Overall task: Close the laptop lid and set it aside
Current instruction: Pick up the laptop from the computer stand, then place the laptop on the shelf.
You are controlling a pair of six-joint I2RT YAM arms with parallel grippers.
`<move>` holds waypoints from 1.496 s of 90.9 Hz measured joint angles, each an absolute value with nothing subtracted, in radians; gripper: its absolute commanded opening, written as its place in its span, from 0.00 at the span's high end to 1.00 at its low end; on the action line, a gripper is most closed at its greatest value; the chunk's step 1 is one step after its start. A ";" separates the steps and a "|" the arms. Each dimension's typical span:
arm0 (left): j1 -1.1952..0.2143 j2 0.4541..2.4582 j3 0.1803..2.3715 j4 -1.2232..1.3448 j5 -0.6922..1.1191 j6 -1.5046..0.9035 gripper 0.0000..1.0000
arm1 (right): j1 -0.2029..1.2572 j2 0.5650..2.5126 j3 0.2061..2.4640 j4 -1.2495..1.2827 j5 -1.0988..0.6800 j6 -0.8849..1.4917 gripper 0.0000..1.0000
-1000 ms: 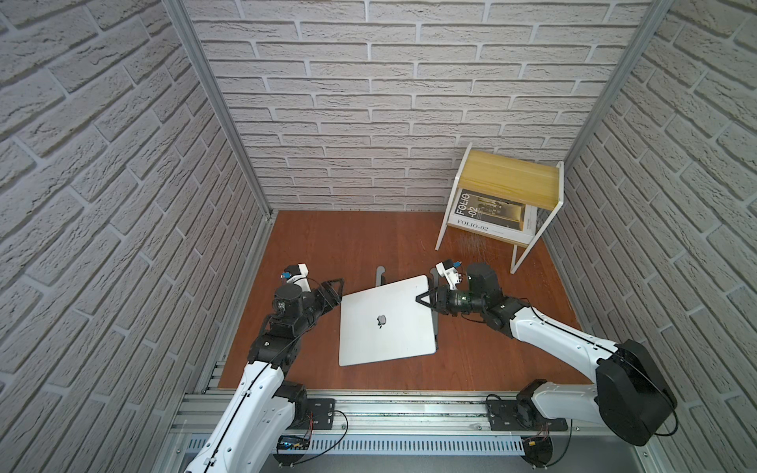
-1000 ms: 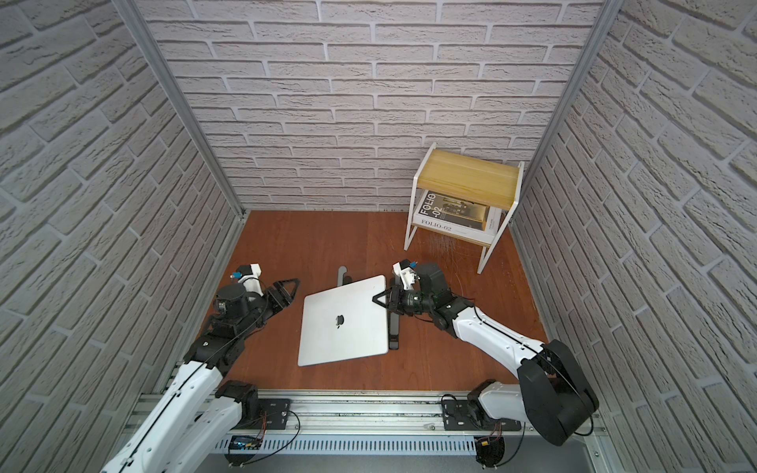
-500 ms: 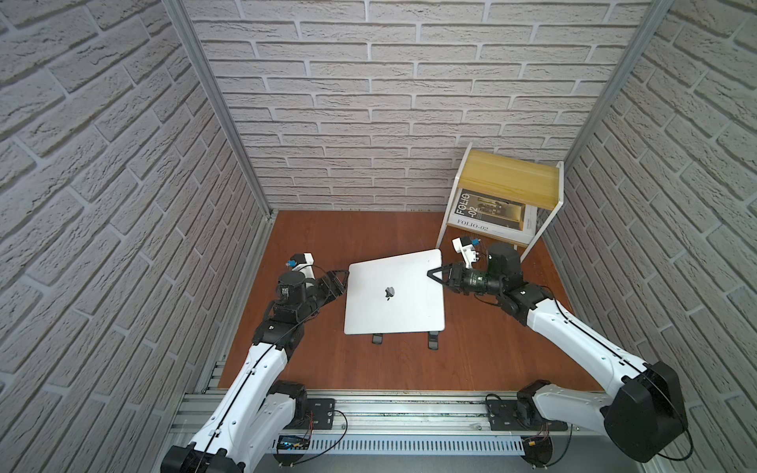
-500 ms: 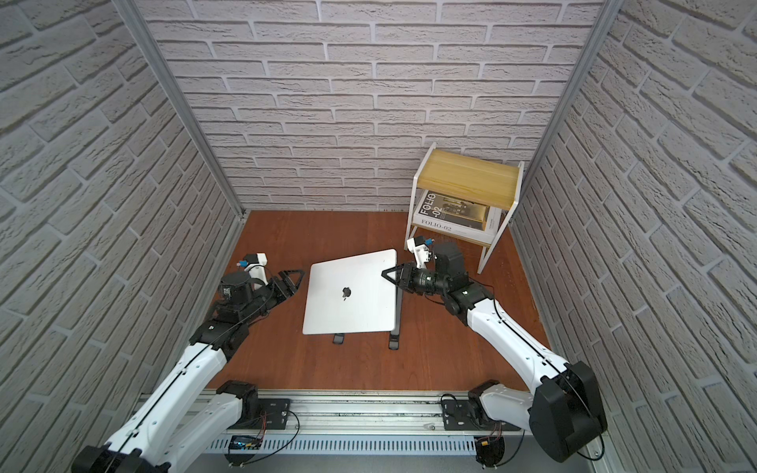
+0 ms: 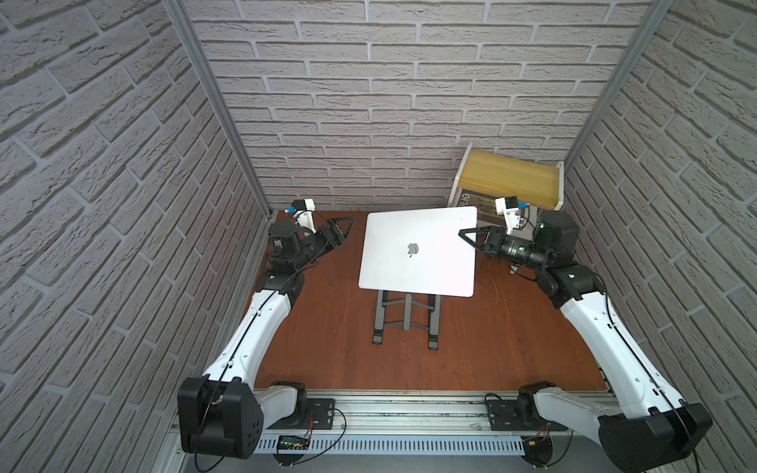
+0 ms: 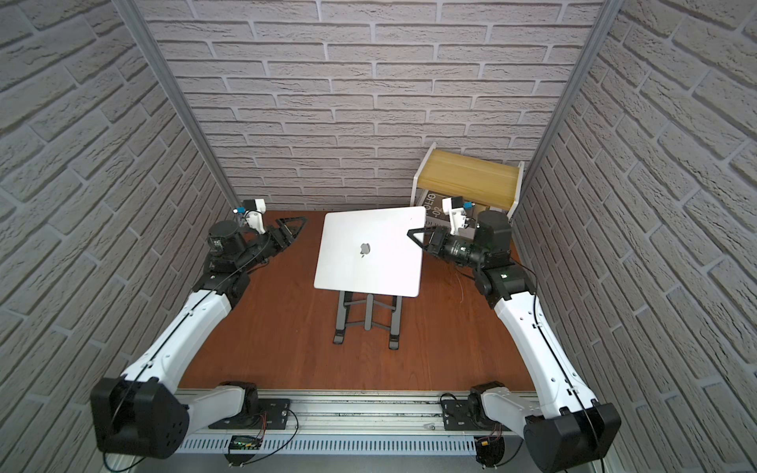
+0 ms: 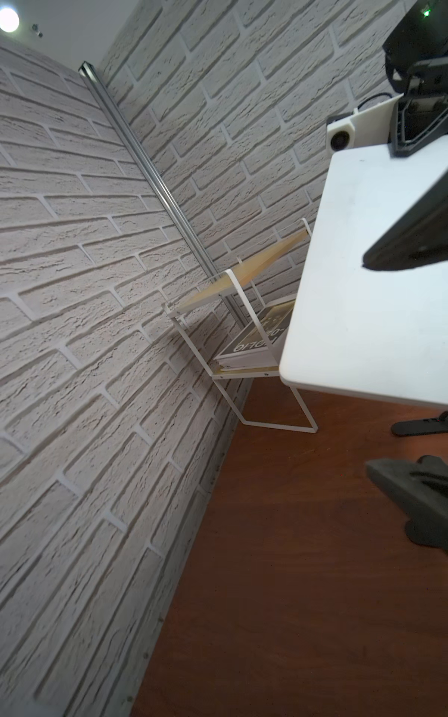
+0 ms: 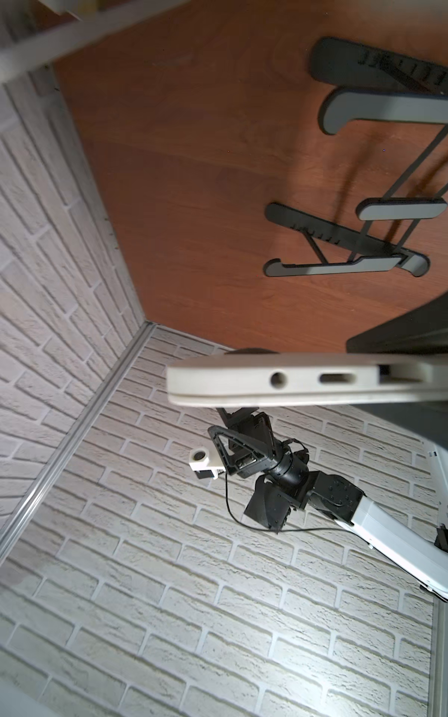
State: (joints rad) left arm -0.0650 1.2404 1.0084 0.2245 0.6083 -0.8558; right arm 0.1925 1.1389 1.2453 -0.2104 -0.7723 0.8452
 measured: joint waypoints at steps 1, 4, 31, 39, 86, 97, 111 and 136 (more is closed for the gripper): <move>-0.065 1.251 1.017 0.229 0.615 -0.856 0.20 | 0.183 1.138 1.254 -0.214 -0.775 0.845 0.97; -0.067 1.280 1.039 0.242 0.633 -0.860 0.20 | 0.154 1.137 1.284 -0.220 -0.785 0.846 0.97; -0.200 1.534 1.373 0.239 0.759 -0.844 0.19 | -0.139 1.150 1.437 -0.190 -0.890 0.961 0.97; -0.256 1.554 1.424 0.223 0.773 -0.815 0.19 | -0.227 1.193 1.485 -0.133 -0.921 1.024 0.97; -0.313 1.439 1.085 0.161 0.713 -0.707 0.17 | -0.450 1.667 1.752 0.297 -0.990 1.467 0.97; -0.314 1.431 1.049 0.160 0.701 -0.699 0.17 | -0.448 1.698 1.753 0.297 -0.944 1.489 0.97; -0.314 1.431 1.033 0.159 0.692 -0.697 0.17 | -0.434 1.714 1.779 0.282 -0.912 1.490 0.97; -0.323 1.431 1.006 0.165 0.685 -0.688 0.16 | -0.412 1.736 1.815 0.167 -0.889 1.397 0.97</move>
State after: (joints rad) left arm -0.3225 1.4307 1.0061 0.1654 0.6853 -0.6884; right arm -0.4122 1.7363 1.8149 0.1669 -0.8894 1.3968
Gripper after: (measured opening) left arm 0.836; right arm 0.198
